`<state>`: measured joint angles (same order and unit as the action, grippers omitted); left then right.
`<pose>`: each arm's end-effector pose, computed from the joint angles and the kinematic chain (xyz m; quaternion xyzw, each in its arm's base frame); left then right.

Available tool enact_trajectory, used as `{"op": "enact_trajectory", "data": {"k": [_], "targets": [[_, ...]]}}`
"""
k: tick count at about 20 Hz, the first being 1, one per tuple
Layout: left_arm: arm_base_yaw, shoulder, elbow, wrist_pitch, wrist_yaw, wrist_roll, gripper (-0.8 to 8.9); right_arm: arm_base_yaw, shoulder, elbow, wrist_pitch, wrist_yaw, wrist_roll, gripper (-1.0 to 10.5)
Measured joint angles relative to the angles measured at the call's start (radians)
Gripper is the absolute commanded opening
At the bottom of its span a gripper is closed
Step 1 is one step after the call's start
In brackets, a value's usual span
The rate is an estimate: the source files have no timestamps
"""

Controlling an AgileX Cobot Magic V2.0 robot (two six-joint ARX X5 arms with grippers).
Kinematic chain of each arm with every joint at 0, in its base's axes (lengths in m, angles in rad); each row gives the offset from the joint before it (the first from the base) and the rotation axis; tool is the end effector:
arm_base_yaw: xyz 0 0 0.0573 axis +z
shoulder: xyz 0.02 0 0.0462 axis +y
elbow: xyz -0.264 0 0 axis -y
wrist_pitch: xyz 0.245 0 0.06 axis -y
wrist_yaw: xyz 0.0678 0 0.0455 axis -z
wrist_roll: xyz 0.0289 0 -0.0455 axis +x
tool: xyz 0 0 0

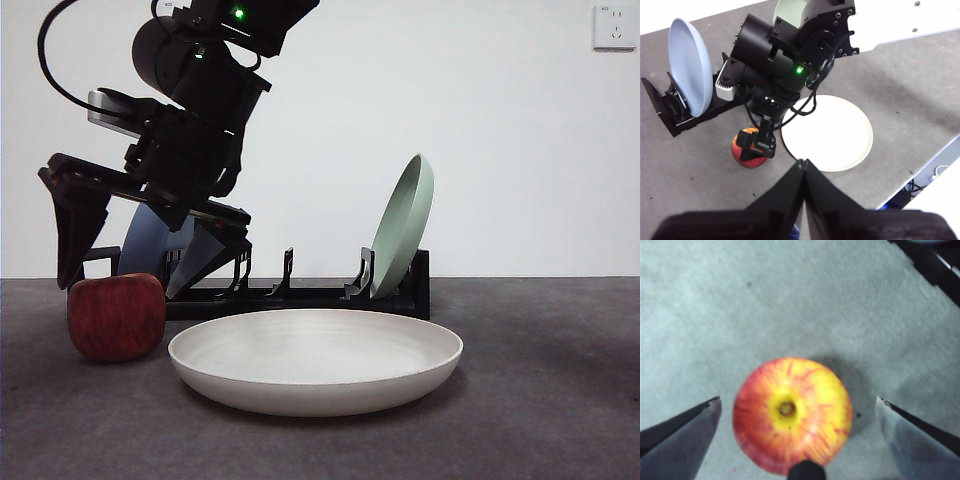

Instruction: Take the yellow plate from the plate rack,put the plate on the table,take the apple from the table,put the apple in the plate

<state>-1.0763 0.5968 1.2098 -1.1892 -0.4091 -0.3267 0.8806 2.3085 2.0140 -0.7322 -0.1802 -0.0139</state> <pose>0.0322 -0.0356 0.3905 0.0423 0.2576 -0.2757 0.9251 0.3139 0.3883 0.2028 -0.1737 0.4582 0.4439 0.7502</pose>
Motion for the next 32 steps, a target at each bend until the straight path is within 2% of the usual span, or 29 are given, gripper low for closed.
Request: {"op": "enact_trajectory", "data": {"k": [11,13,15,16,19,21,29,32], "targets": [[0.0,0.0,0.0,0.0,0.001,0.0,-0.07,0.018,0.011,0.0,-0.02,0.009,0.028,6.8],[0.0,0.0,0.0,0.0,0.005,0.0,-0.07,0.018,0.017,0.0,-0.021,0.015,0.043,5.8],[0.0,0.0,0.0,0.0,0.021,0.0,-0.07,0.018,0.028,0.0,-0.023,0.016,0.053,5.6],[0.0,0.0,0.0,0.0,0.022,0.0,-0.07,0.018,0.032,0.0,-0.024,0.016,0.057,5.2],[0.0,0.0,0.0,0.0,0.023,0.0,-0.07,0.019,0.032,0.0,-0.021,0.024,0.086,1.6],[0.0,0.0,0.0,0.0,0.023,0.0,-0.07,0.019,0.032,0.0,-0.021,0.025,0.093,-0.1],[0.0,0.0,0.0,-0.026,0.023,0.0,-0.07,0.024,-0.003,0.0,-0.029,0.027,0.089,-0.1],[0.0,0.0,0.0,-0.029,0.024,0.004,-0.07,0.025,-0.129,0.0,-0.064,0.093,0.051,-0.1]]}}
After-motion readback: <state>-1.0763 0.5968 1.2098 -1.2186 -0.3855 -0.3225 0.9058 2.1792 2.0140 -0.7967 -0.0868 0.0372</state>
